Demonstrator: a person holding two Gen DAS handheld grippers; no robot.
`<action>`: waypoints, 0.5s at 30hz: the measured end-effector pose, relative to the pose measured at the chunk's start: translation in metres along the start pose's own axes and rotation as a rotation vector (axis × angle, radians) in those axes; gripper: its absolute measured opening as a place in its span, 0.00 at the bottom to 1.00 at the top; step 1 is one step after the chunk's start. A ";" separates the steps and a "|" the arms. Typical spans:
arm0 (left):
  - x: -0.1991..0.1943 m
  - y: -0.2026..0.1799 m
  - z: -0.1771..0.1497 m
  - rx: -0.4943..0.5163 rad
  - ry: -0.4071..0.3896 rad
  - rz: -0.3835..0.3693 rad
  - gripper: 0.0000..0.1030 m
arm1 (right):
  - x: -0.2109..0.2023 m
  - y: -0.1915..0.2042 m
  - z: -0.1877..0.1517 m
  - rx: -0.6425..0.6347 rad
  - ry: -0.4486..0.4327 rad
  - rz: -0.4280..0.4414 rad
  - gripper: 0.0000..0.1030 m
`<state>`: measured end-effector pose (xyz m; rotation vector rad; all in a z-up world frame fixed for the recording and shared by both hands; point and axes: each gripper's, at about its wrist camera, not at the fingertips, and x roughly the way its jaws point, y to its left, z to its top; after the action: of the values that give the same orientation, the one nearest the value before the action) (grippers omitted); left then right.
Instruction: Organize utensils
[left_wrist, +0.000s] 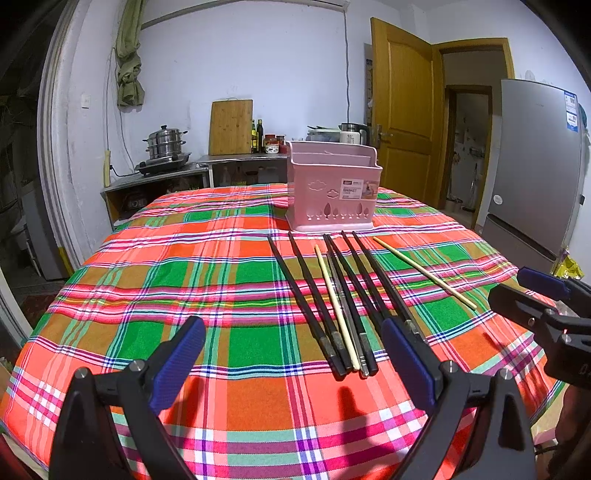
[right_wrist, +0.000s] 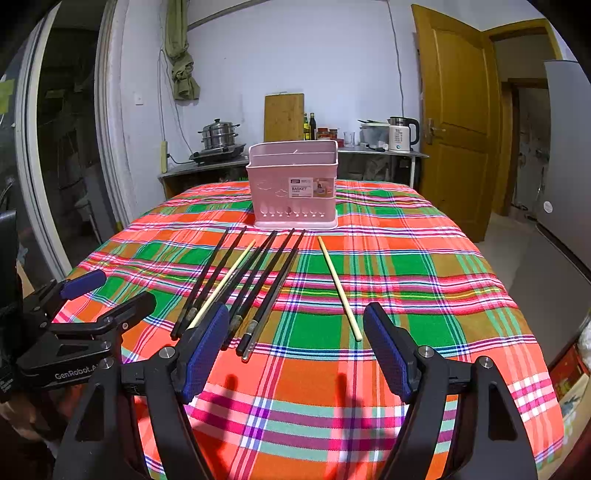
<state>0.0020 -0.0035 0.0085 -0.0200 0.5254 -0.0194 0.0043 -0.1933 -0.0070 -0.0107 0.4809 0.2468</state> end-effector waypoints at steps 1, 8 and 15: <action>0.002 0.001 0.002 -0.002 0.005 -0.005 0.95 | 0.001 0.000 0.001 0.000 0.000 0.001 0.74; 0.022 0.011 0.014 -0.009 0.074 -0.040 0.95 | 0.015 -0.003 0.012 0.000 0.020 0.017 0.73; 0.059 0.026 0.040 -0.043 0.149 -0.048 0.85 | 0.051 -0.008 0.034 0.003 0.086 0.048 0.65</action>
<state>0.0733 0.0213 0.0129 -0.0738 0.6740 -0.0573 0.0658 -0.1864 -0.0004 -0.0069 0.5676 0.2936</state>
